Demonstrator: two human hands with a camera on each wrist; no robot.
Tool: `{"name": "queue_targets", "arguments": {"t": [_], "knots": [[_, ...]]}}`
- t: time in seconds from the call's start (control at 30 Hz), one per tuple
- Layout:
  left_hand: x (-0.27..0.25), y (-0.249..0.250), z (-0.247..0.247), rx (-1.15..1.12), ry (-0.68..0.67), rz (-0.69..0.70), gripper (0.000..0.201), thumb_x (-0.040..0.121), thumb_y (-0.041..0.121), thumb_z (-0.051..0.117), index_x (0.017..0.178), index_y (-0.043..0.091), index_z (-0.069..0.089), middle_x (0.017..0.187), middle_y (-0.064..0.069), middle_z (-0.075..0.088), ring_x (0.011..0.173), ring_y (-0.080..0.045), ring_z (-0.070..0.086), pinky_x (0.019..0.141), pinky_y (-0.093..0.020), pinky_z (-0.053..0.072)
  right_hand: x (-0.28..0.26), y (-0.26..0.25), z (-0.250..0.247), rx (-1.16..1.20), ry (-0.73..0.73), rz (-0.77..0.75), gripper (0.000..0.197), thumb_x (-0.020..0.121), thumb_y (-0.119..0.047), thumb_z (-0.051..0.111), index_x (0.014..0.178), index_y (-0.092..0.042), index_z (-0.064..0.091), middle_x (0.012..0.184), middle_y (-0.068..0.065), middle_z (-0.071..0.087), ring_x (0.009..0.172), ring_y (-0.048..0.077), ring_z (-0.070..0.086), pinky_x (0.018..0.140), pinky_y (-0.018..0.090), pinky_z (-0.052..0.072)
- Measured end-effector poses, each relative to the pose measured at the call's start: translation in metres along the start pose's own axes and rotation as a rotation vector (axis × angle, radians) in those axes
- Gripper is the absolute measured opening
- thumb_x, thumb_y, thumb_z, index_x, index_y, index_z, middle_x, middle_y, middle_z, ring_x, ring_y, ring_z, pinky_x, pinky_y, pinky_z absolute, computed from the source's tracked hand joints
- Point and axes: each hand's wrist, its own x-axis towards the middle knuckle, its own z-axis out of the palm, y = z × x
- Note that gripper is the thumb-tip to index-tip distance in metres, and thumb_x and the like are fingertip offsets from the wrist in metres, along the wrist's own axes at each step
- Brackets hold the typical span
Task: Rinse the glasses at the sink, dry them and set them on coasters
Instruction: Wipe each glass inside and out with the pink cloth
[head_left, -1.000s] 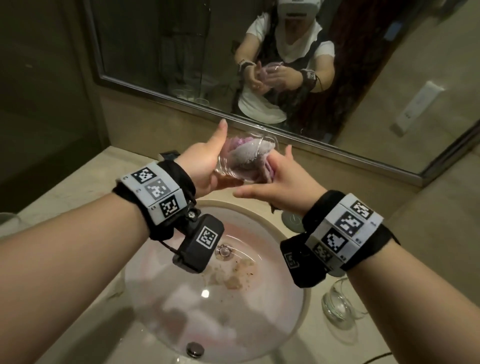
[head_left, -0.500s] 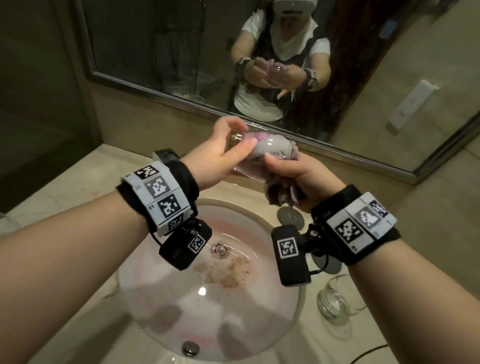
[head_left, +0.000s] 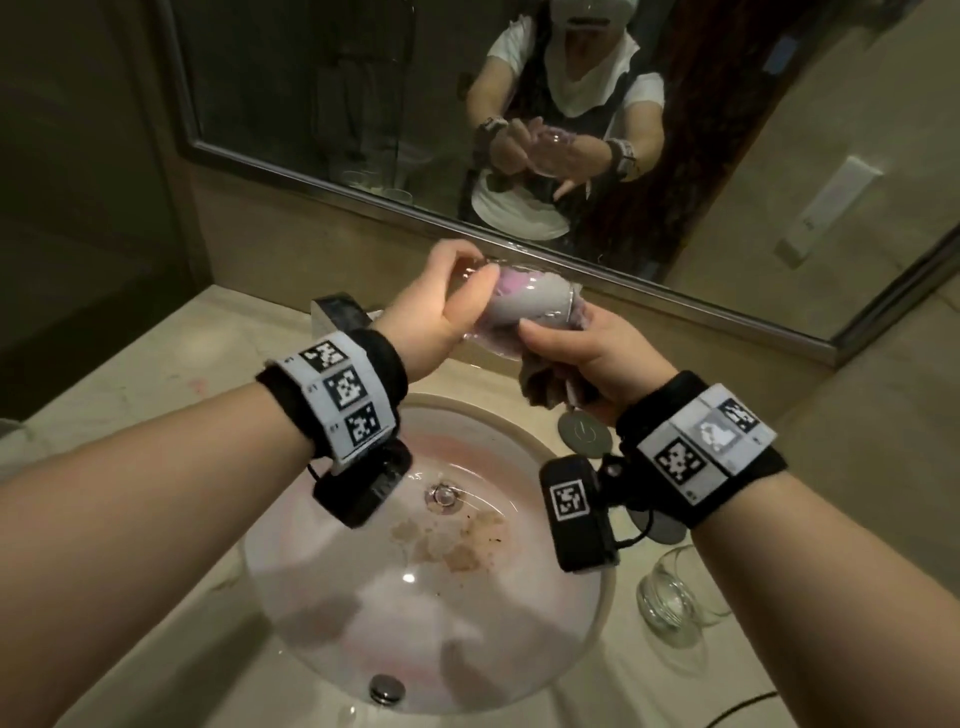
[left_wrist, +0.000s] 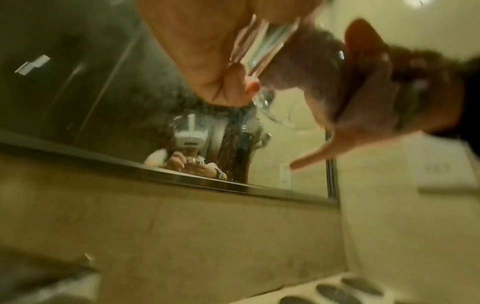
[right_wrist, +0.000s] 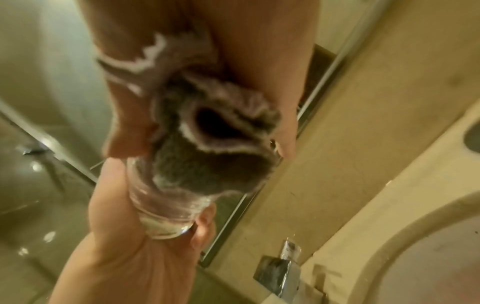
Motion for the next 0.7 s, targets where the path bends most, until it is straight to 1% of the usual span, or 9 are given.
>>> {"name": "queue_targets", "arguments": {"t": [0.1,0.2,0.27,0.3,0.37,0.4,0.47,0.53,0.7], "knots": [[-0.004,-0.004,-0.007,0.182,-0.022,0.214,0.057,0.077,0.058,0.038,0.123,0.026,0.033,0.117,0.0,0.042,0.101,-0.014,0.048,0.075,-0.018,0.04,0.0,0.001,0.002,0.046,0.027,-0.015,0.021,0.076,-0.006,0.069,0.094,-0.006,0.058,0.056,0.015,0.056,0.039,0.017,0.052,0.036,0.019,0.04],[-0.004,-0.007,-0.011,0.106,-0.113,0.114,0.039,0.091,0.054,0.037,0.118,0.026,0.035,0.118,0.001,0.046,0.087,-0.013,0.058,0.069,-0.016,0.048,0.001,-0.001,0.0,-0.216,0.073,-0.054,0.022,0.08,-0.006,0.067,0.096,-0.018,0.059,0.053,0.0,0.059,0.043,0.012,0.053,0.041,0.021,0.044],[-0.002,-0.003,-0.01,-0.248,-0.104,-0.236,0.047,0.093,0.059,0.028,0.104,0.02,0.051,0.105,-0.009,0.059,0.076,-0.019,0.064,0.062,-0.027,0.055,0.001,-0.003,0.001,-0.492,0.063,-0.104,0.029,0.081,-0.008,0.069,0.093,-0.032,0.058,0.07,-0.004,0.066,0.059,0.002,0.059,0.078,0.032,0.053],[-0.002,0.0,-0.011,-0.371,-0.119,-0.417,0.062,0.089,0.067,0.025,0.099,0.015,0.057,0.092,-0.013,0.063,0.065,-0.02,0.065,0.052,-0.029,0.054,0.002,-0.004,0.003,-0.632,0.039,-0.127,0.031,0.081,-0.01,0.07,0.092,-0.036,0.056,0.082,-0.008,0.068,0.072,-0.005,0.059,0.105,0.043,0.036],[0.0,0.004,-0.01,-0.437,-0.164,-0.573,0.078,0.085,0.073,0.025,0.101,0.006,0.06,0.08,-0.016,0.061,0.046,-0.018,0.06,0.038,-0.021,0.045,0.001,-0.004,0.008,-0.794,0.006,-0.156,0.032,0.081,-0.013,0.07,0.091,-0.039,0.053,0.097,-0.012,0.066,0.088,-0.01,0.053,0.116,0.041,-0.004],[0.0,0.006,-0.008,-0.42,-0.137,-0.544,0.072,0.087,0.07,0.028,0.101,0.006,0.059,0.083,-0.016,0.06,0.048,-0.017,0.059,0.039,-0.02,0.043,0.002,-0.003,0.009,-0.753,0.01,-0.152,0.029,0.081,-0.014,0.07,0.091,-0.037,0.055,0.093,-0.011,0.068,0.085,-0.008,0.054,0.117,0.041,0.004],[-0.002,0.004,-0.005,-0.266,-0.007,-0.299,0.047,0.095,0.055,0.034,0.1,0.013,0.054,0.095,-0.009,0.059,0.067,-0.016,0.058,0.051,-0.022,0.047,-0.002,-0.003,0.009,-0.369,-0.002,-0.079,0.022,0.08,-0.012,0.069,0.094,-0.025,0.059,0.07,-0.005,0.066,0.062,0.003,0.058,0.084,0.033,0.051],[-0.005,0.003,-0.007,0.011,0.063,0.078,0.029,0.094,0.047,0.041,0.108,0.022,0.043,0.101,0.004,0.05,0.082,-0.001,0.051,0.065,-0.01,0.043,-0.005,-0.004,0.008,0.073,-0.029,-0.024,0.021,0.08,-0.009,0.065,0.098,-0.009,0.056,0.054,0.002,0.059,0.042,0.013,0.054,0.041,0.021,0.046],[-0.002,-0.004,-0.019,0.176,-0.011,0.368,0.053,0.075,0.056,0.045,0.119,0.027,0.04,0.11,0.007,0.043,0.091,0.009,0.045,0.072,0.003,0.034,-0.004,-0.008,0.009,0.239,-0.026,-0.003,0.013,0.088,-0.008,0.051,0.098,0.0,0.051,0.045,0.002,0.052,0.031,0.011,0.048,0.032,0.016,0.039]]}}
